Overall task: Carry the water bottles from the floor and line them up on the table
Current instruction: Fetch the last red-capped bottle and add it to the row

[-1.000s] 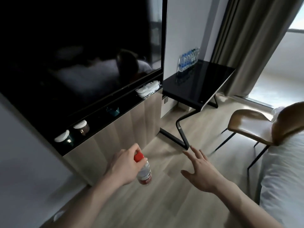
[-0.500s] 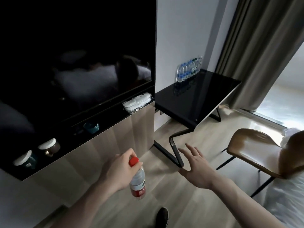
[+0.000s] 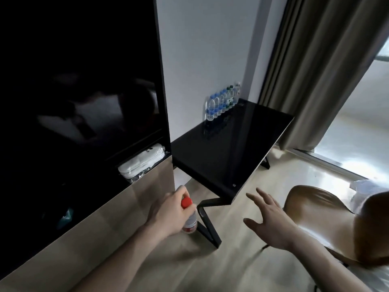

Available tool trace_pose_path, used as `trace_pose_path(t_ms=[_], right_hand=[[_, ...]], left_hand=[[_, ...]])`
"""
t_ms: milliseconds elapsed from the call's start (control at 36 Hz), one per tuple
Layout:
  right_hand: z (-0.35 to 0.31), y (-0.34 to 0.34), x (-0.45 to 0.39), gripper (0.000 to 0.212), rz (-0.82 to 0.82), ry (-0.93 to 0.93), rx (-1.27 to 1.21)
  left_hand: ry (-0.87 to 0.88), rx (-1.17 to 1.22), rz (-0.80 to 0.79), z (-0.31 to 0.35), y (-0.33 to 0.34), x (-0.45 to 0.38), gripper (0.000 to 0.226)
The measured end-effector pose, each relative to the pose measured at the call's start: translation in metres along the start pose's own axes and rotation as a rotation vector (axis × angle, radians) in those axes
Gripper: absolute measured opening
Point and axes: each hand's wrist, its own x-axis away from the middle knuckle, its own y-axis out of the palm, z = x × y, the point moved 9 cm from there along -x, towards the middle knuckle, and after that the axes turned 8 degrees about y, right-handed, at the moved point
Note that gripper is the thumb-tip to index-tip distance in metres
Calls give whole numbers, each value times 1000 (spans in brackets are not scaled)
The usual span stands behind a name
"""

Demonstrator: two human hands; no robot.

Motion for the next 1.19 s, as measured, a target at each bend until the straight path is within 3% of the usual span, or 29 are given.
trace_pose_path(t_ms=[306,583,778,1194], right_hand=[[67,-52,-135,75,-63,-59,-7],[140,-102,-257,74,-159,-138,69],[135,-124,-327,75,-233,-227,85],[143,-158,-498,77,-278,-220,150]], left_hand=[[-79,22,-4,33,66,-134,34],[-304,84,56,59,122,-209,27],[-434,52,115,55,136,-243,30],[-544,3,29,-7,193,-385,29]])
